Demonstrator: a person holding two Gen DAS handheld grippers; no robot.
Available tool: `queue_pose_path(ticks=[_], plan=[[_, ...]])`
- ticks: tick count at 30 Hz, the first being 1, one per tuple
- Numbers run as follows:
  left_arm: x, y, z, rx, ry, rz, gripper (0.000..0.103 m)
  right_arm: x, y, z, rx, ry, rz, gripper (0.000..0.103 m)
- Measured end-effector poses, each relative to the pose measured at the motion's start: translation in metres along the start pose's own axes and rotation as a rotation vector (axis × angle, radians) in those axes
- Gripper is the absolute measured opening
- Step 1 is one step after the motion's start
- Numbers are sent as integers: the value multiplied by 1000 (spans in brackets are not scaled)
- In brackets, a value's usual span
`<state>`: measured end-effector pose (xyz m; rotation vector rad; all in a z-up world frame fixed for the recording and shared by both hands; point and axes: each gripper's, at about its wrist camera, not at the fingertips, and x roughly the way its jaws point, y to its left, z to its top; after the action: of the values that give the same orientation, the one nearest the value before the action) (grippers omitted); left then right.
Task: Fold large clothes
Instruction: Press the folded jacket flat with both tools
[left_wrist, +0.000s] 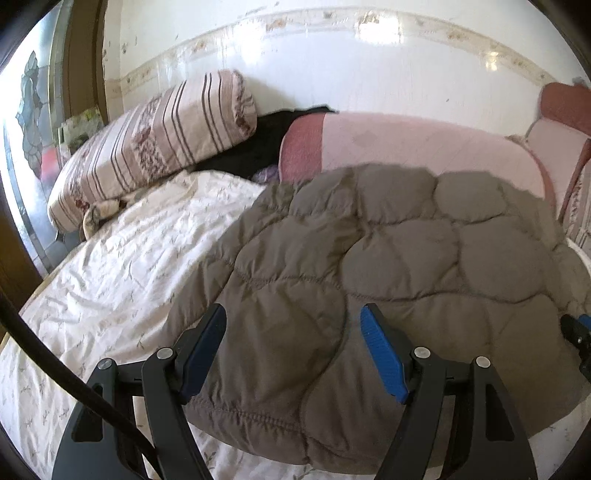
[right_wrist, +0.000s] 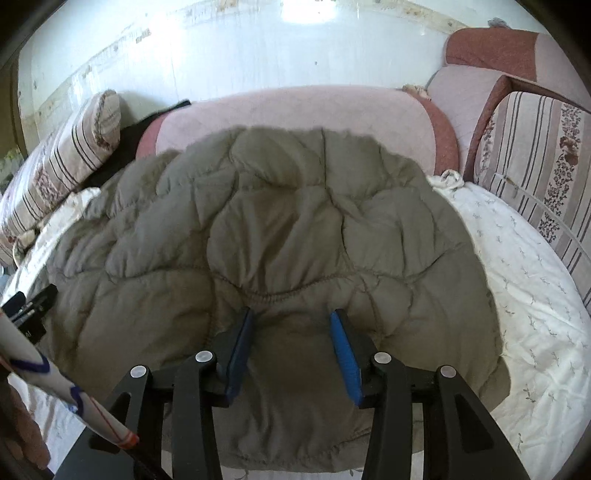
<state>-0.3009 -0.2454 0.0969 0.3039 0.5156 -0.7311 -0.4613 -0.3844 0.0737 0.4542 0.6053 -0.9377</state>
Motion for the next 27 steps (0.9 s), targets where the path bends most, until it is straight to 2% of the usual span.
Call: queue_pose_path(ticks=[3, 6, 11, 15, 27], plan=[[-5, -9, -1, 18, -14, -45, 74, -14, 4, 3, -14, -40, 6, 47], [-1, -23, -7, 59, 17, -74, 74, -21, 16, 0, -44, -49, 34, 47], [8, -32, -14, 91, 51, -67, 74, -7, 32, -11, -107, 6, 18, 47], [11, -31, -16, 89, 64, -71, 74, 0, 31, -13, -103, 26, 25, 49], [12, -32, -19, 90, 69, -71, 75, 7, 31, -16, -110, 42, 15, 53]])
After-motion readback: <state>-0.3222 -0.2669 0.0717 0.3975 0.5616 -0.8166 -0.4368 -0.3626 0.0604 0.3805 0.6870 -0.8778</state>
